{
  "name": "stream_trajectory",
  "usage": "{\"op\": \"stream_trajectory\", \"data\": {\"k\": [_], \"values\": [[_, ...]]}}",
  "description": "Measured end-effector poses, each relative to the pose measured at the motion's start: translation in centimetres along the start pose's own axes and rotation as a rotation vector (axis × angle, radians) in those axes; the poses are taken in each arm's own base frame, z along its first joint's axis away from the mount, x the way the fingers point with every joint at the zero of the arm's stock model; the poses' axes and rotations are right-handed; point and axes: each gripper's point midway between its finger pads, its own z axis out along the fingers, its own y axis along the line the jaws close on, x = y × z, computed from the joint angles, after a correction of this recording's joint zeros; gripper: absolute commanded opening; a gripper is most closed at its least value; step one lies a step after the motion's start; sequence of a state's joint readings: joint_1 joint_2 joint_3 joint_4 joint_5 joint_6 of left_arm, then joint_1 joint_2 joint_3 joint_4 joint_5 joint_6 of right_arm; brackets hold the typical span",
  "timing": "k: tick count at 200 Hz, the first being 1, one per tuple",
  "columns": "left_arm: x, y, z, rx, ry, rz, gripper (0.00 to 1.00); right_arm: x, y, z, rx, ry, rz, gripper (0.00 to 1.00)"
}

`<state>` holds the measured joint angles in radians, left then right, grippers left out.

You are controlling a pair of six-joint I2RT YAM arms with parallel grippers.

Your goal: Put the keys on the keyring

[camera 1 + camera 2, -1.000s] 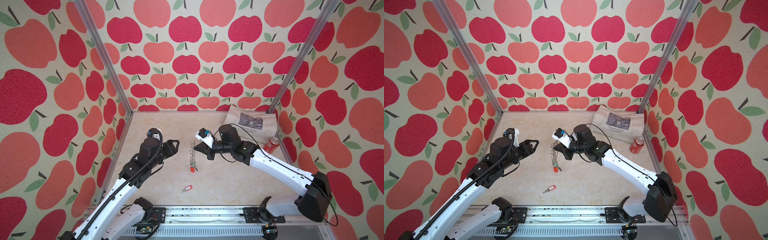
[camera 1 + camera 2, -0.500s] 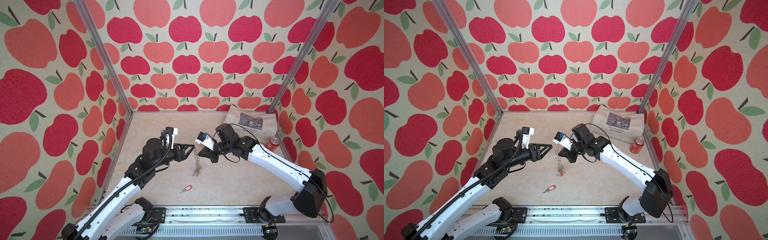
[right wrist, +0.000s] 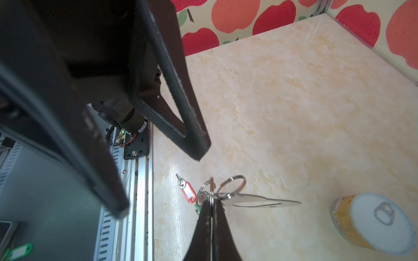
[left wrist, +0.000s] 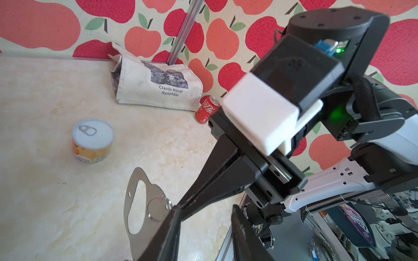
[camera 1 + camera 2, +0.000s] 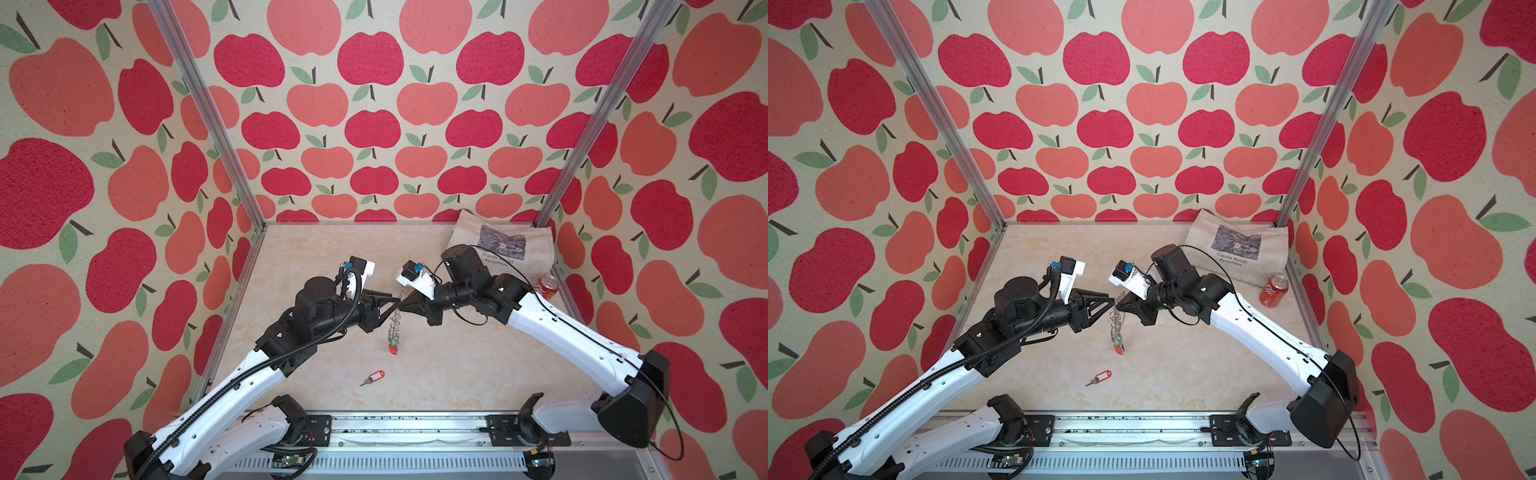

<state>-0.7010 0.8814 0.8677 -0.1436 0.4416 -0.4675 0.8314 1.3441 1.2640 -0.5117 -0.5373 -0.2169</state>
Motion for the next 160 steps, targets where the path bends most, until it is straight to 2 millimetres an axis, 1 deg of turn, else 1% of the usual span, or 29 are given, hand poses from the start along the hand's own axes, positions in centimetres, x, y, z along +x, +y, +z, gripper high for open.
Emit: {"op": "stream_trajectory", "data": {"k": [26, 50, 75, 113, 138, 160], "values": [[-0.2, -0.2, -0.1, 0.009, -0.008, 0.024, 0.32, -1.7, 0.7, -1.4, -0.009, -0.070, -0.041, 0.00], [0.0, -0.3, 0.1, 0.015, 0.001, 0.036, 0.29, -2.7, 1.5, -2.2, -0.024, -0.120, -0.073, 0.00], [-0.2, -0.6, 0.1, 0.032, -0.004, 0.053, 0.26, -3.1, 2.0, -2.6, -0.039, -0.147, -0.090, 0.00], [0.0, -1.2, 0.2, 0.068, 0.007, 0.065, 0.16, -3.2, 1.9, -3.0, -0.048, -0.178, -0.094, 0.00], [0.1, -1.5, 0.5, 0.088, 0.017, 0.071, 0.15, -3.4, 1.9, -3.4, -0.056, -0.204, -0.089, 0.00], [0.1, -1.7, 0.6, 0.101, 0.025, 0.078, 0.12, -3.7, 2.0, -3.7, -0.066, -0.228, -0.091, 0.00]]}}
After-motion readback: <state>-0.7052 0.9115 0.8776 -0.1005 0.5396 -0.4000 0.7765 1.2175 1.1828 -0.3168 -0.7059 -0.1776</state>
